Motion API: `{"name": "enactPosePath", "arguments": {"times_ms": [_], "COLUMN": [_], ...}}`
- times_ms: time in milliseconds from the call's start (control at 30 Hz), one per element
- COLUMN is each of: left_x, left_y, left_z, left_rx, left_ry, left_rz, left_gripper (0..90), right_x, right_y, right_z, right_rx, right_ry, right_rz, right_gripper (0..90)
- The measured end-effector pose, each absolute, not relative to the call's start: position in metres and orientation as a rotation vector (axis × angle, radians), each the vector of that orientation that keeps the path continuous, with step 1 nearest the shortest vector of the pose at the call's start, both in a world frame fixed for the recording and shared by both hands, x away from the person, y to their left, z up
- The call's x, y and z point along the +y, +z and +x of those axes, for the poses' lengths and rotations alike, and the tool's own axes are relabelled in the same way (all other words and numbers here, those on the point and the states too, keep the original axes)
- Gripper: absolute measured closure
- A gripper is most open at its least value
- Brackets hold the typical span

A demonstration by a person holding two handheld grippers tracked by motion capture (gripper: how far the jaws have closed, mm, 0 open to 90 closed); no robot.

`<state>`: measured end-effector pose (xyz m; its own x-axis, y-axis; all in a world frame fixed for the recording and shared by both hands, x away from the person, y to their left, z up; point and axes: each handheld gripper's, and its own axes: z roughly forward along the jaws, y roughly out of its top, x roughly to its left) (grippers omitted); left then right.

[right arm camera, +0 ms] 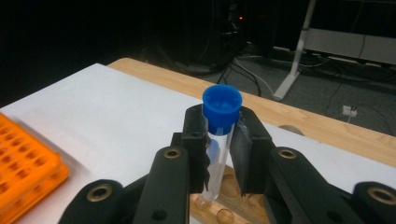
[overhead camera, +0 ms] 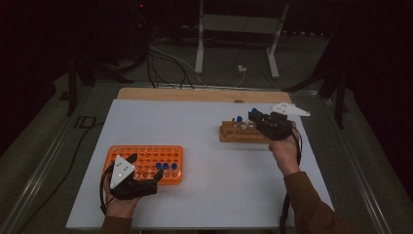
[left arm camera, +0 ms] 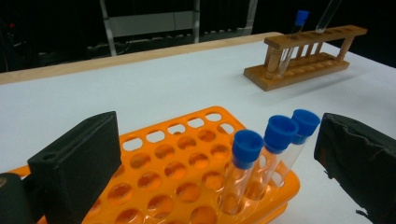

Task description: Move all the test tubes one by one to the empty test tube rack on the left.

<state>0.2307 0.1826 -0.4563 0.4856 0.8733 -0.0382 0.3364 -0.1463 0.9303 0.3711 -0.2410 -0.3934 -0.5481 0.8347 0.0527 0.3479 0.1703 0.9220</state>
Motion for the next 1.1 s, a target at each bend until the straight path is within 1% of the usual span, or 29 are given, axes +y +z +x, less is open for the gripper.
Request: {"name": "enactPosePath", "arguments": {"times_ms": [433, 767, 1100], "left_x": [0.170, 0.144, 0.127], "left_y": [-0.440, -0.425, -0.423], "left_z": [0.238, 0.253, 0.258], "left_rx": [1.034, 0.988, 0.952], "left_ry": [0.673, 0.679, 0.665], "left_rz": [1.721, 1.760, 1.760], "left_gripper": [1.6, 1.6, 2.7], "right_x": [-0.231, -0.218, -0.199], "right_y": [-0.389, -0.386, -0.386], "right_z": [0.356, 0.345, 0.336], "right_rx": [2.051, 2.107, 2.162], "right_ry": [1.363, 1.421, 1.440], "right_rz": [1.053, 1.028, 0.973], "right_gripper": [77.0, 77.0, 77.0]}}
